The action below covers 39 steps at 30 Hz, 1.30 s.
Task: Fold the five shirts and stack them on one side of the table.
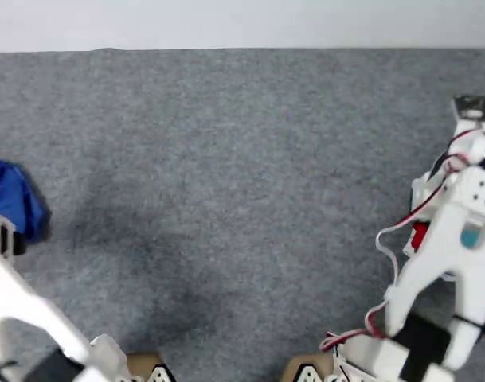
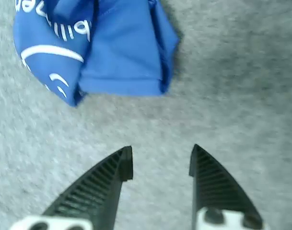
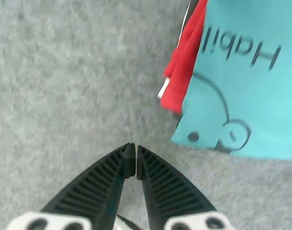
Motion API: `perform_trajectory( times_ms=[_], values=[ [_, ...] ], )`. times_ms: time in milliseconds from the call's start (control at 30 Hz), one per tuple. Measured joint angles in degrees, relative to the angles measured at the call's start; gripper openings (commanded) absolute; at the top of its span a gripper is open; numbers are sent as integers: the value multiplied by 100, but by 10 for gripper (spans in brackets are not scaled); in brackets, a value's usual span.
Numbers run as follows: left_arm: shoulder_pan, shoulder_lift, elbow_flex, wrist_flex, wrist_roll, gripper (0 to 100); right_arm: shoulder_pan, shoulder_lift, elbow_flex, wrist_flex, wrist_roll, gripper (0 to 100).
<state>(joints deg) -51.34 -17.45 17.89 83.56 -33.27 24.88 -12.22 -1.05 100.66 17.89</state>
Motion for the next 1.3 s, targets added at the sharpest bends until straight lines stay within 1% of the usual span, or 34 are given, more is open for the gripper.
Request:
perform_trajectory(
  times_ms=[200,367,500,600,700,767,800,1100,1167,1233,1300],
  values=[
    [44,1653,-1081,-229,-316,204,0,-844,905,0,0,9],
    [352,2954,-1855,-246,-352,203,0,-1266,1187,0,0,9],
    [624,3692,-2330,-246,-360,199,0,-1433,1266,0,0,9],
    [765,4088,-2611,-343,-132,139,0,-1495,1266,0,0,9],
    [782,4325,-2954,-413,176,58,0,-1574,1266,0,0,9],
    [774,4440,-3174,-413,237,9,0,-1609,1266,0,0,9],
    [774,4492,-3262,-422,264,4,0,-1609,1266,0,0,9],
    [782,4756,-3543,-316,308,13,0,-1618,1266,0,0,9],
    [782,4756,-3692,-88,308,64,0,-1618,1266,0,0,9],
    [782,4756,-3886,202,316,146,0,-1618,1266,0,0,9],
    [782,4791,-4062,448,343,194,0,-1618,1266,0,0,9]
  ],
)
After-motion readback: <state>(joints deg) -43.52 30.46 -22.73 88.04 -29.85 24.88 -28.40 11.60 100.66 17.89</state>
